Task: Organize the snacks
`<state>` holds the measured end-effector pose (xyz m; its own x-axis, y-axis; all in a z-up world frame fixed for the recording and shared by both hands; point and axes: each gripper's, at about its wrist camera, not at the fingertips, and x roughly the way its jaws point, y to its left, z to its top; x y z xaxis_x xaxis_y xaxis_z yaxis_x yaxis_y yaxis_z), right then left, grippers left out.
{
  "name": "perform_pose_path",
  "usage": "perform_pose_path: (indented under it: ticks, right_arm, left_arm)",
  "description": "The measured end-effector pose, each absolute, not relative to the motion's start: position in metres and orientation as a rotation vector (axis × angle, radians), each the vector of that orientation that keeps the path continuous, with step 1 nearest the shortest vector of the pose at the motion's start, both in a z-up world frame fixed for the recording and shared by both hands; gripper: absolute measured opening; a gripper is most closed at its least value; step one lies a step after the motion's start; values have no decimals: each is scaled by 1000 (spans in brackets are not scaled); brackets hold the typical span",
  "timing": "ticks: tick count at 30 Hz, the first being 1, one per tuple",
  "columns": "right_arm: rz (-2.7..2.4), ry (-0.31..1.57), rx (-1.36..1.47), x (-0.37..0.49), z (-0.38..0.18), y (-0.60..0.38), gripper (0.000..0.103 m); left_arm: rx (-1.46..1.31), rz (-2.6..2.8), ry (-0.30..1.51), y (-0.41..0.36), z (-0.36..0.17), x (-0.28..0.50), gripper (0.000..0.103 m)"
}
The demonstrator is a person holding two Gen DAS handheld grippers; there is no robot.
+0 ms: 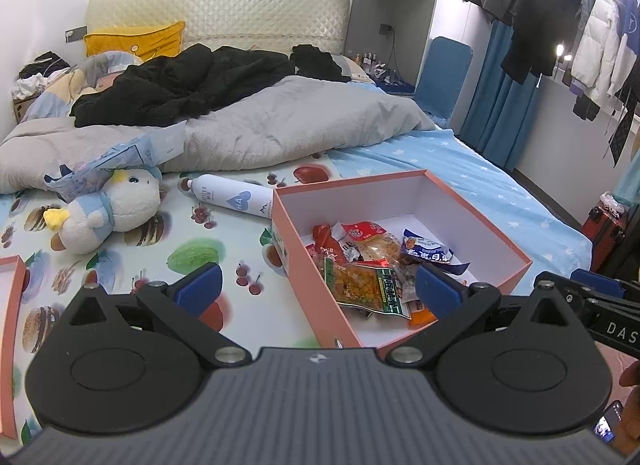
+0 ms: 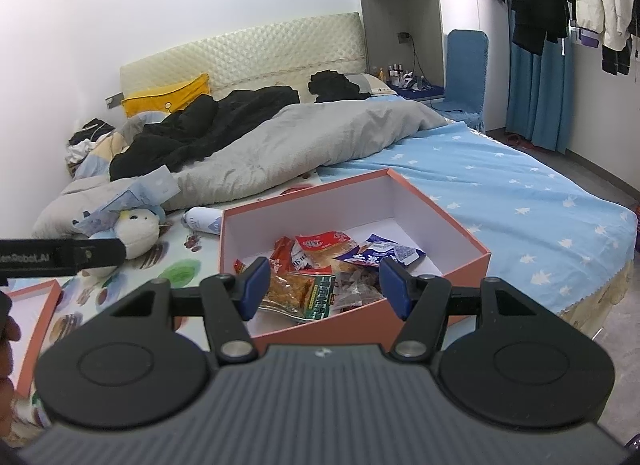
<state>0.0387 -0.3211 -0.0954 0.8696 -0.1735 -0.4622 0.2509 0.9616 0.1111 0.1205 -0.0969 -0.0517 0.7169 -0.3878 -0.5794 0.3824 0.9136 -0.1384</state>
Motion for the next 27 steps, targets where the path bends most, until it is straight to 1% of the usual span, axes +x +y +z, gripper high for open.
perform_pose_path:
  ticks: [3,4,5,6,27]
  right_arm:
    - [-215,468,176,39,-96,-322,63]
    - [-217,466,174,39,-96,-322,68]
    - [-223,462,171,39,-97,-322,87]
    - [-237,455,176,39,-97,-323,103]
    - [-237,455,182,39,-97,-324,103]
  left_arm:
    - [-13,-429,648,-97,-51,121,103]
    - [-15,-429,651,-97,-51,122,103]
    - [-17,-428,655,-97,-51,122,103]
    - [-19,-429,656,-97,-52,122,103]
    - [-28,-378,677,-88,-54,126,103]
